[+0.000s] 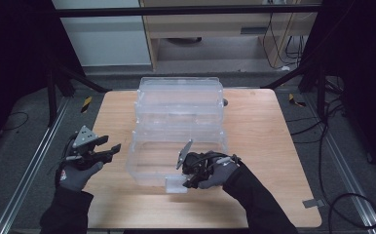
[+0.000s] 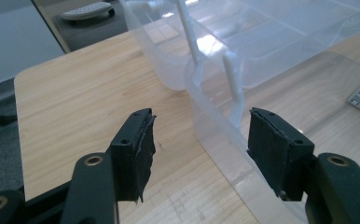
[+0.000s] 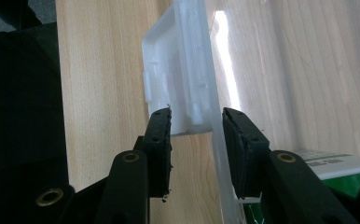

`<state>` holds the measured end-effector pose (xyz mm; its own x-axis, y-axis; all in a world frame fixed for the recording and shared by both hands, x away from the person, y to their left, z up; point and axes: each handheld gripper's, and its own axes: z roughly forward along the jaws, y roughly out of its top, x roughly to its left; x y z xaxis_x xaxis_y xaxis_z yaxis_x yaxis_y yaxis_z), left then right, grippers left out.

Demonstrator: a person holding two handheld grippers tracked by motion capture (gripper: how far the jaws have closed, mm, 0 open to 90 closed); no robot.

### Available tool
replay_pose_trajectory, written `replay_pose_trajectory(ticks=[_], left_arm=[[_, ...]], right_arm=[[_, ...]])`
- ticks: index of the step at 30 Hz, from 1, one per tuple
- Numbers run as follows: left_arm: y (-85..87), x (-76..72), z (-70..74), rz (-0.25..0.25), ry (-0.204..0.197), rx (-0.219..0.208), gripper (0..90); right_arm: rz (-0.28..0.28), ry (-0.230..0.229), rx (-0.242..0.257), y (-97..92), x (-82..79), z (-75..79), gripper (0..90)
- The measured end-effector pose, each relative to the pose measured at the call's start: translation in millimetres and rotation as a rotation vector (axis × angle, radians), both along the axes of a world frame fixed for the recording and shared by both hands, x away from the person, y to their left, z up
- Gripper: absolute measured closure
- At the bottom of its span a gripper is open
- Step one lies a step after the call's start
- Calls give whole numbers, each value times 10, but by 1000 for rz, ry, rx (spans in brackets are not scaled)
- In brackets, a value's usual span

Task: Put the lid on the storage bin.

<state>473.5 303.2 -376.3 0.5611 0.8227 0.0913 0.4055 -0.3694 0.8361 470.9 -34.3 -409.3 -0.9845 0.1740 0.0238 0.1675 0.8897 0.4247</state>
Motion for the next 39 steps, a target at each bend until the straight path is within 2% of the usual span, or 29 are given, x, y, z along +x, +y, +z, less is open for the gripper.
replay_pose_trajectory(ticks=[8,14,17,19,23,24,26,31,35,39], left_arm=[[-105,97,255,-63,-15,22,409],[-206,190,452,-135,-18,47,418],[-248,234,567,-162,-57,73,434],[-286,269,652,-179,-68,75,441],[-361,327,787,-214,-80,92,451],[-397,344,811,-224,-72,95,452],[-453,381,838,-239,-73,118,457],[-588,448,873,-283,-82,141,469],[-717,533,880,-312,-82,207,483],[-812,606,897,-345,-85,237,495]], right_arm=[[-10,-8,16,-13,-14,-7,638],[-11,-10,20,-18,-20,-9,638],[-8,-10,22,-20,-18,-9,638],[-10,-9,21,-19,-16,-9,638],[-11,-9,22,-19,-19,-9,638],[-10,-8,24,-21,-19,-10,638],[-13,-7,23,-19,-19,-10,638],[-12,-9,34,-27,-18,-15,635],[-17,-2,41,-32,-15,-22,634],[-18,-4,40,-31,-20,-21,635]])
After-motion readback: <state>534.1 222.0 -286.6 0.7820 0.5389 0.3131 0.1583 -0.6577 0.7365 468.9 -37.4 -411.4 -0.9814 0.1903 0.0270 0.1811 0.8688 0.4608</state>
